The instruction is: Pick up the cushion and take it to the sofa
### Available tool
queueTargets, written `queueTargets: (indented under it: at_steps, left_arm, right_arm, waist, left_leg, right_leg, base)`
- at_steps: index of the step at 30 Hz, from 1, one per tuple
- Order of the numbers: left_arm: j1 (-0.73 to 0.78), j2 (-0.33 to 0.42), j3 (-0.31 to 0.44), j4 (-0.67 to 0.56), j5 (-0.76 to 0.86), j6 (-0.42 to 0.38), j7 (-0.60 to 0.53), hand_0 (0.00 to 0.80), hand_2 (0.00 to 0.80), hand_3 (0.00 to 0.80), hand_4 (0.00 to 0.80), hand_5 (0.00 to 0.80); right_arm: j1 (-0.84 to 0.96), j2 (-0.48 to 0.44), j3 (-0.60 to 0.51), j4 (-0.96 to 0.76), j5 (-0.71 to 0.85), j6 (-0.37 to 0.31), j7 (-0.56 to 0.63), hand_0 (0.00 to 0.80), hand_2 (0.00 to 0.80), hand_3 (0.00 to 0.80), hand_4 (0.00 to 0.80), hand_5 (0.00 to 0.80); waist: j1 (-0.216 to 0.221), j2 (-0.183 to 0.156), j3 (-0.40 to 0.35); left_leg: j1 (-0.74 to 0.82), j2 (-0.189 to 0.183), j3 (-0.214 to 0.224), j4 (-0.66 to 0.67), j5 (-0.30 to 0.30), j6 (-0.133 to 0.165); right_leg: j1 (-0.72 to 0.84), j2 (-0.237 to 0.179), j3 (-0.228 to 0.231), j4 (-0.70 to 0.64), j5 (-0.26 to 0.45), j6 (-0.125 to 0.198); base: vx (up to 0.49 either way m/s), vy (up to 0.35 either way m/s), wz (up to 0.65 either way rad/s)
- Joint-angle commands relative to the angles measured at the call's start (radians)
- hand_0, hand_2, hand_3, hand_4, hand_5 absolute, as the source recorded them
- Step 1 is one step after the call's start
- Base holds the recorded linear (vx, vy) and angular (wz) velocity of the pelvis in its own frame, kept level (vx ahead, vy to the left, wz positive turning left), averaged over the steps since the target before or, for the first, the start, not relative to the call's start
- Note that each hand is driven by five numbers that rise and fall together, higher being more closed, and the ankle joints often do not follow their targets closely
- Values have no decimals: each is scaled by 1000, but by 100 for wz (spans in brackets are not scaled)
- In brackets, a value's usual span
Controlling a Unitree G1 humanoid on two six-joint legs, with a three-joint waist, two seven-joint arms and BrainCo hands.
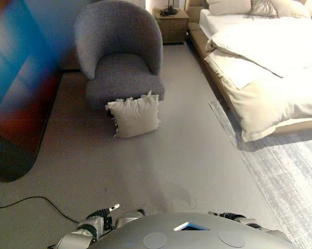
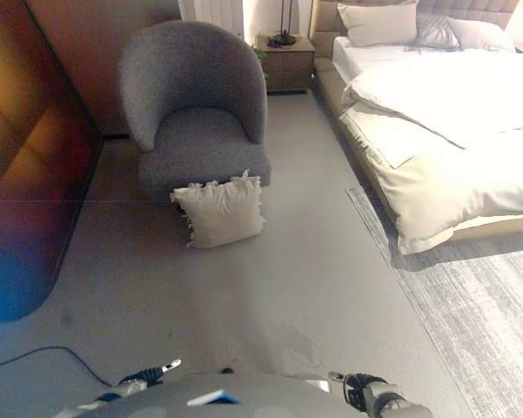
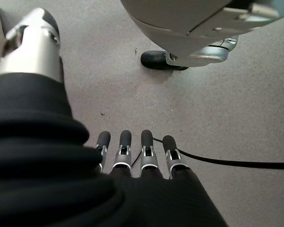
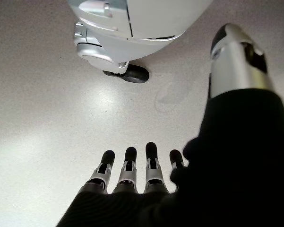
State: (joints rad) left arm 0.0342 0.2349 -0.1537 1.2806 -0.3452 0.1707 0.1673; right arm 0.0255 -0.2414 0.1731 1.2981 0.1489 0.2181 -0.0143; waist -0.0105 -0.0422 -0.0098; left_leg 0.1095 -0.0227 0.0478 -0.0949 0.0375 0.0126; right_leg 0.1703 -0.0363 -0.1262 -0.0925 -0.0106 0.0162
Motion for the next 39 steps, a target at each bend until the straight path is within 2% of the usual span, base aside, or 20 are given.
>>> queueTargets:
  at_steps: [1,3,12,20,33,36,38,39]
  left_arm:
    - [-59,-34,-5,58,2,4,6,0,0,0,0,0]
    - [-58,-35,-1,56,-3,-30,-8,0,0,0,0,0]
    - [-59,-35,-6,55,20,-16,-17,0,0,0,0,0]
    - [-61,-37,-21,53,40,-9,-30,0,0,0,0,0]
    - [-64,-31,-26,46,57,0,-25,0,0,0,0,0]
    - [-70,-29,-22,36,56,-9,-37,0,0,0,0,0]
    - [-79,-31,-25,26,40,-30,-44,0,0,0,0,0]
    - [-84,-33,-25,21,18,-37,-43,0,0,0,0,0]
  right_arm:
    - [-57,12,9,49,-1,-17,-2,0,0,0,0,0]
    - [-56,11,12,45,-2,-16,0,0,0,0,0,0]
    - [-57,11,12,42,2,-48,8,0,0,0,0,0]
    - [-57,11,17,41,2,-43,13,0,0,0,0,0]
    - [-59,15,17,40,25,-37,11,0,0,0,0,0]
    - [-68,12,15,33,23,-26,13,0,0,0,0,0]
    - [-80,2,25,23,15,-20,21,0,0,0,0,0]
    - [-87,-5,31,18,17,-7,16,0,0,0,0,0]
  waist:
    - [16,18,22]
    - [17,18,23]
    - [21,18,26]
    - [15,21,25]
    - [5,16,34]
    - [2,-2,50]
    - [8,-28,75]
    - [14,-37,95]
  left_leg:
    - [27,-21,3,8,-144,7]
    - [27,-21,2,8,-144,6]
    - [30,-25,-2,8,-144,9]
    - [33,-25,6,8,-146,8]
    - [49,-23,9,14,-151,18]
    - [7,-7,20,154,-189,16]
    - [-77,4,46,355,-237,20]
    - [-142,15,48,479,-230,24]
  right_leg:
    - [-46,16,15,5,-43,55]
    - [-45,16,15,5,-43,55]
    - [-42,16,11,5,-43,56]
    - [-40,14,10,5,-41,59]
    - [-33,40,39,31,-65,41]
    - [-56,36,48,87,-87,21]
    - [-78,17,42,115,-96,0]
    - [-89,15,41,134,-98,-17]
  base:
    - [0,0,0]
    - [0,0,0]
    - [-3,-3,1]
    - [9,-3,3]
    - [21,-33,0]
    - [23,-113,0]
    - [-41,-136,3]
    - [-51,-145,5]
